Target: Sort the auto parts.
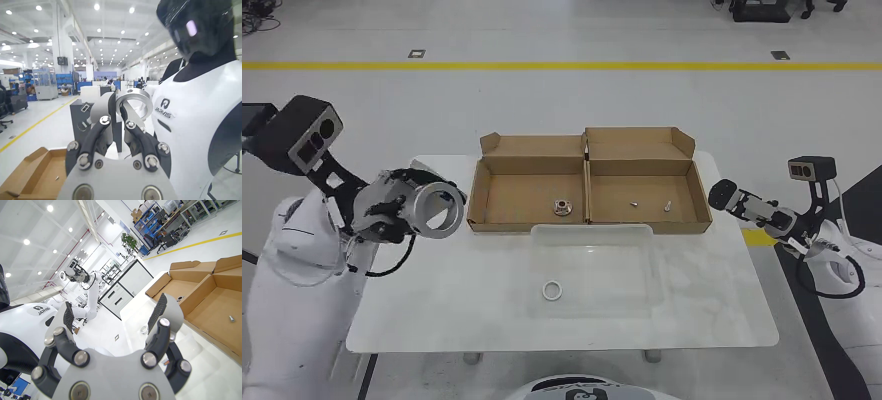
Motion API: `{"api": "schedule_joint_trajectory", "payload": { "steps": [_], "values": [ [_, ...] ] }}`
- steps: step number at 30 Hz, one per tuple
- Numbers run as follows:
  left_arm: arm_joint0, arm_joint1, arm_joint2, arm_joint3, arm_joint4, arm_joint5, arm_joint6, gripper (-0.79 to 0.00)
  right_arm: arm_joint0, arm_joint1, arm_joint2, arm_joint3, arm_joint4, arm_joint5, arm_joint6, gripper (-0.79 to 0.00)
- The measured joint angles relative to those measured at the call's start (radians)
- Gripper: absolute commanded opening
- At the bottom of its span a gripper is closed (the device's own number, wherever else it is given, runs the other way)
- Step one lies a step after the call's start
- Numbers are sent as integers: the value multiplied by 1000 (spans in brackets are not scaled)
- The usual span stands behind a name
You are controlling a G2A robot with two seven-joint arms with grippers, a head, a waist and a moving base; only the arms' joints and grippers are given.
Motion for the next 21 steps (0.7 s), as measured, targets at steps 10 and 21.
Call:
{"api": "schedule_joint_trajectory", "payload": {
  "steps": [10, 21],
  "values": [
    [6, -51, -65, -31, -196, 0, 0, -785, 0, 0, 0, 0, 0, 0, 0, 0],
    [50, -63, -63, -29, -61, 0, 0, -785, 0, 0, 0, 0, 0, 0, 0, 0]
  ]
}}
